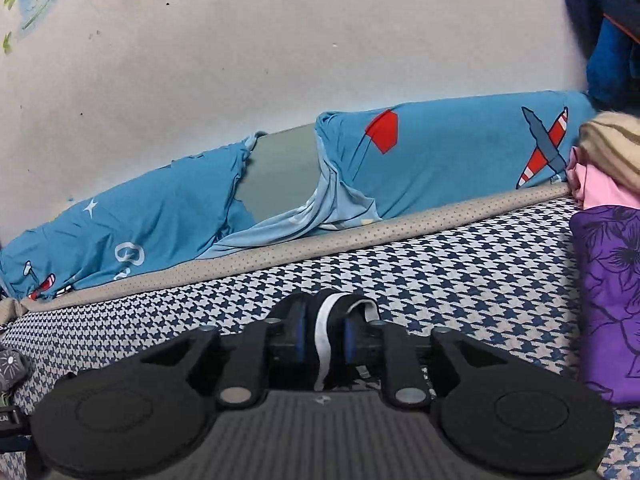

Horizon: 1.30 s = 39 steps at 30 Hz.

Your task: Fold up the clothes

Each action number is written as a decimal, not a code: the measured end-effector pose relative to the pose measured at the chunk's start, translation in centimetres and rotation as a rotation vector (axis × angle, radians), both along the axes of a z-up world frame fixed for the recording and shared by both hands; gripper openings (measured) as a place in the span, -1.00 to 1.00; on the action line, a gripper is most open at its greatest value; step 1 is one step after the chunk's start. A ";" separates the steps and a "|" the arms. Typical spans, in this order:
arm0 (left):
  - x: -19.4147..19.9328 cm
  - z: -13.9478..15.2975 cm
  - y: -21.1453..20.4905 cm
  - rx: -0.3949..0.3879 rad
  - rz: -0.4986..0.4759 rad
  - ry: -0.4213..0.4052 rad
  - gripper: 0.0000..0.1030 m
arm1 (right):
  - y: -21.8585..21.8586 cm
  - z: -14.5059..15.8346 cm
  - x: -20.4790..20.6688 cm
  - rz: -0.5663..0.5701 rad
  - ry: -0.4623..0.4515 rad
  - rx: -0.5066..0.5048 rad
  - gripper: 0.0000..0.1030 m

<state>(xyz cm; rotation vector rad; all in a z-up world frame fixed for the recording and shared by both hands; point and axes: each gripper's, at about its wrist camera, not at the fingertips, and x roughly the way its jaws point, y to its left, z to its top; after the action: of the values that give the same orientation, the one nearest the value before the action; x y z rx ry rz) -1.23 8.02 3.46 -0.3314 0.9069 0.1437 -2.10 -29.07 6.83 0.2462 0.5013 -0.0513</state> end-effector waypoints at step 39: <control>-1.9 -2.9 -0.4 0.063 -0.134 0.113 1.00 | 15.9 -3.0 -0.6 0.665 0.085 0.053 -0.32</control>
<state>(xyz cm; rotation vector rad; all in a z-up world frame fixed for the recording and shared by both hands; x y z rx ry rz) -3.15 7.63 0.57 -0.2047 1.0310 0.0682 -2.68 -13.20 3.83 0.1198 0.6493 0.6018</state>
